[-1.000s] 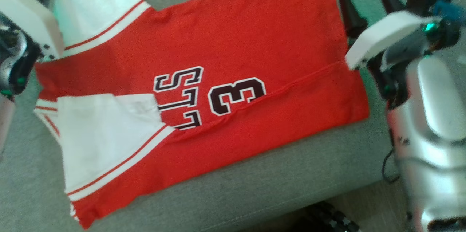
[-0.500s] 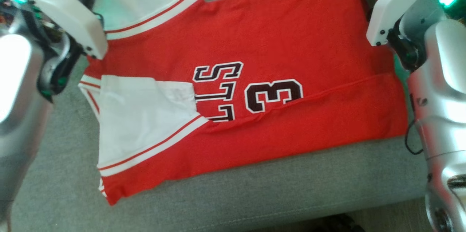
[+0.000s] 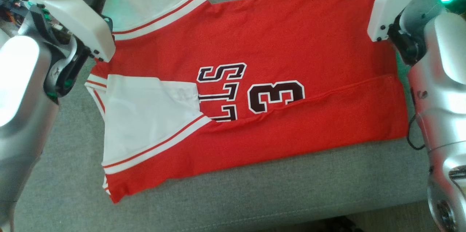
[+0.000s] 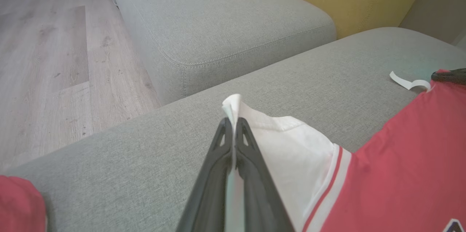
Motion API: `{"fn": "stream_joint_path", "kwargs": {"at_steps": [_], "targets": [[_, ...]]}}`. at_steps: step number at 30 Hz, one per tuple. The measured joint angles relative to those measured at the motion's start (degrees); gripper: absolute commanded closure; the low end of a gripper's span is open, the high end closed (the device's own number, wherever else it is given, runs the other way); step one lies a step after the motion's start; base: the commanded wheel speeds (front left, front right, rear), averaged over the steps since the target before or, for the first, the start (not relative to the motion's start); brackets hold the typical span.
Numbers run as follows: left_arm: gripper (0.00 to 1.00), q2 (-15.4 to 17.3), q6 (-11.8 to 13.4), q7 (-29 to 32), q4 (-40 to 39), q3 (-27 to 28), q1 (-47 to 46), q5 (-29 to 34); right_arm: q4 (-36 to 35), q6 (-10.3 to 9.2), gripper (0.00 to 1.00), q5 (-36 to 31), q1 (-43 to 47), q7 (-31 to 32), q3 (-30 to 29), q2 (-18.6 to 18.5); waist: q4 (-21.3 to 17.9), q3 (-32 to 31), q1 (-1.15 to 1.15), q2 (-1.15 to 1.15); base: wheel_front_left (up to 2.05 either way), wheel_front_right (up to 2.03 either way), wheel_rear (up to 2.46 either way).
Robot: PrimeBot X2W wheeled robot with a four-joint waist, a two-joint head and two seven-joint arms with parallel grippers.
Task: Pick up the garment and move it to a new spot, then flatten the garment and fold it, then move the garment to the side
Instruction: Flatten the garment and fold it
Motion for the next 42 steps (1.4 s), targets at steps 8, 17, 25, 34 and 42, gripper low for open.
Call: {"fn": "stream_joint_path", "kwargs": {"at_steps": [8, 17, 25, 34, 42], "targets": [[1.00, 0.94, 0.58, -2.67, -3.55, 0.41, 3.33, -0.93, -0.13, 0.00, 1.00, 2.42, 0.54, -6.50, 4.89, -0.71, 0.09, -2.76, 0.00, 0.00, 0.00, 0.00, 0.00], [1.00, 3.12, 4.16, -5.55, -13.23, 0.65, 16.17, -2.79, -4.39, 0.00, 1.00, 8.62, 9.59, -10.49, 10.18, -5.84, 1.23, -8.74, -0.01, 0.00, 0.00, 0.00, 0.00], [1.00, 3.74, 8.43, -8.56, -19.14, 0.71, 28.67, -4.82, -11.07, 0.00, 1.00, 13.86, 19.39, -12.91, 12.29, -8.61, 2.38, -14.43, -0.02, 0.00, 0.00, 0.00, 0.00], [1.00, 1.24, 10.16, -14.33, -16.66, 0.14, 37.92, -6.42, -14.13, 0.00, 1.00, 14.03, 26.99, -13.40, 8.51, -9.18, 2.90, -17.32, -0.01, 0.00, 0.00, 0.00, 0.00], [0.77, -1.69, 10.16, -19.80, -11.03, -0.49, 41.59, -6.65, -14.54, 0.00, 0.51, 11.91, 30.25, -14.77, 6.34, -8.26, 2.73, -18.55, 0.00, 0.00, 0.00, 0.00, 0.00]]}}
